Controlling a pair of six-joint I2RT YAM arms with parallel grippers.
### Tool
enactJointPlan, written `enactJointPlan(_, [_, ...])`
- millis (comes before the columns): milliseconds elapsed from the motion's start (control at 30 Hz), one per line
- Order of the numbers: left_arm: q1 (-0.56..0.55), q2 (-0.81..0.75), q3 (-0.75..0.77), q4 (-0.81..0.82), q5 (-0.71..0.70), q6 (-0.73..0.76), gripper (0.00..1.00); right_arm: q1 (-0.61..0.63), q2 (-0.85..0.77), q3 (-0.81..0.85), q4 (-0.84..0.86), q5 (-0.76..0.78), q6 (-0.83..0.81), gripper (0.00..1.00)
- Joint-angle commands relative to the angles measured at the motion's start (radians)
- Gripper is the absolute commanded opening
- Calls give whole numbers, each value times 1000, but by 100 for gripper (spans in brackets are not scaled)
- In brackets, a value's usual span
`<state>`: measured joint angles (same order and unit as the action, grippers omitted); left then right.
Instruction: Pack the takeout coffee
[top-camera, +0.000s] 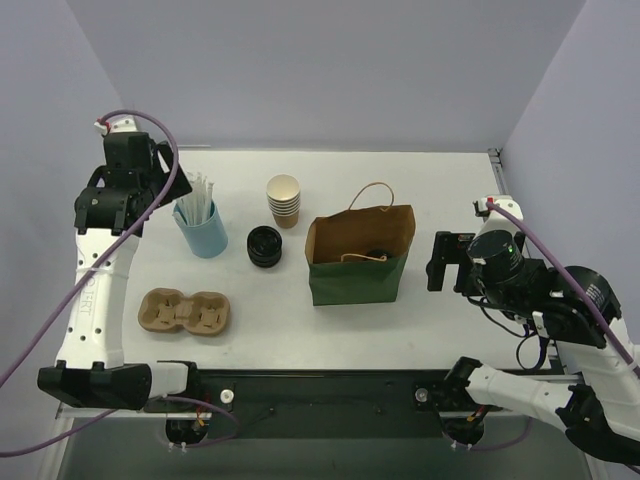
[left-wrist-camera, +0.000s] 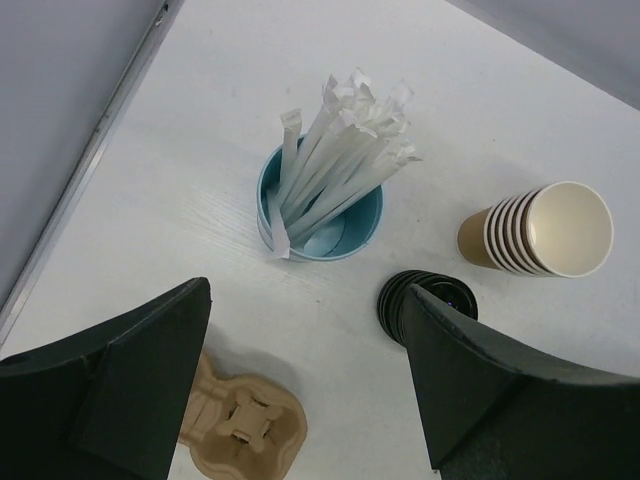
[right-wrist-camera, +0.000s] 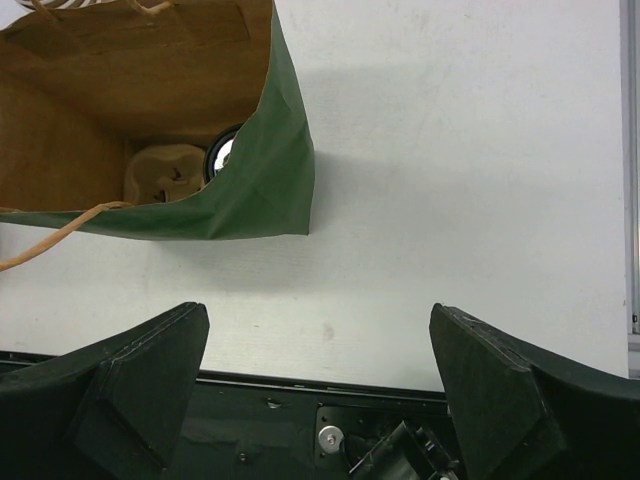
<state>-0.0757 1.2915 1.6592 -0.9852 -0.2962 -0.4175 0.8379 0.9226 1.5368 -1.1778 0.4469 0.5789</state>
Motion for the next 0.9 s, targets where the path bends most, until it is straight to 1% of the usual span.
enactJointPlan(0, [28,25,-24,19,9,-47,86,-6,10,-12,-19,1,-11,100])
enactJointPlan(133, [70,34,-61,22,20,-144,83,-6,36,-4,-22,-23,-19,100])
enactJointPlan(167, [101,35,-73,31,28,-165,83,-8,39,-4,-22,-28,-21,100])
enactJointPlan(267, [148,28,-116,52,37,-207,82,-11,48,-6,-20,-30,-39,100])
enactJointPlan(333, [172,23,-136,65,40,-221,81,-16,50,-3,-23,-25,-65,100])
enactJointPlan(367, [201,23,-141,66,43,-231,81,-16,48,-3,-22,-20,-71,100])
enactJointPlan(467, [231,40,-151,77,49,-241,77,-17,47,-9,-20,-8,-80,100])
enactJointPlan(600, [231,58,-179,103,81,-247,73,-20,62,-23,-2,-28,-100,100])
enactJointPlan(733, [231,52,-234,221,133,-222,72,-23,74,-32,0,-30,-126,100])
enactJointPlan(800, [226,54,-251,276,163,-182,69,-28,71,-37,0,-30,-129,100])
enactJointPlan(867, [228,54,-271,283,170,-181,68,-28,67,-43,-2,-31,-134,100])
